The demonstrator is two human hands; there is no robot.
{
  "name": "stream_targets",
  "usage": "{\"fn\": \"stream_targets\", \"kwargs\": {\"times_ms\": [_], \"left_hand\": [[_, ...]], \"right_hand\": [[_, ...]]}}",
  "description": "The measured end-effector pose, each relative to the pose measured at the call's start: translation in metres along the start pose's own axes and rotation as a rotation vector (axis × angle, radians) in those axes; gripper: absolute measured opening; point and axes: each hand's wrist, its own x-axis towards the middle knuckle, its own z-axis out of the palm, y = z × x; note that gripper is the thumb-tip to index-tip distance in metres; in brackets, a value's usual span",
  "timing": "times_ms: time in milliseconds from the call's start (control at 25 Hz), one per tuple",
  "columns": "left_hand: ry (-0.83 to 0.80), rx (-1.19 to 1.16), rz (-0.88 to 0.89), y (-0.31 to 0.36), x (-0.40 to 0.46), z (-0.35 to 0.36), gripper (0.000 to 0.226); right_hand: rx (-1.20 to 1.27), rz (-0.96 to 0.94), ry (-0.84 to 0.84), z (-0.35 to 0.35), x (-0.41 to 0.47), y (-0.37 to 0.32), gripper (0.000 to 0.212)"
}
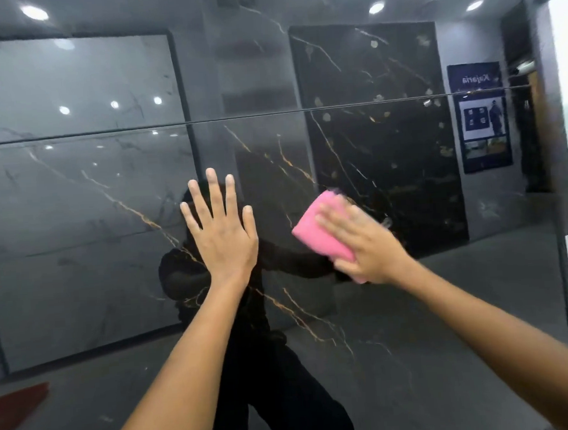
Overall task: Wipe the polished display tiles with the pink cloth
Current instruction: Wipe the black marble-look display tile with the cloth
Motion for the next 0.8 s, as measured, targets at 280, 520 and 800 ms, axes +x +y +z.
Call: {"fn": "stream_targets", "kwargs": {"times_ms": [280, 520, 800], "left_hand": [[0.020, 0.061, -0.019, 0.002, -0.003, 0.006, 0.060], [0.014, 0.083, -0.034, 0.001, -0.002, 0.005, 0.060], [0.012, 0.038, -0.056, 0.006, -0.004, 0.000, 0.058]], "right_hand": [[0.314, 1.143, 0.239, -0.052, 0.108, 0.067, 0.080], [-0.010, 0.061, 0.156, -0.026, 0.116, 0.072, 0.078], [0.155, 0.251, 0.261, -0.008, 0.086, 0.017, 0.077]]}}
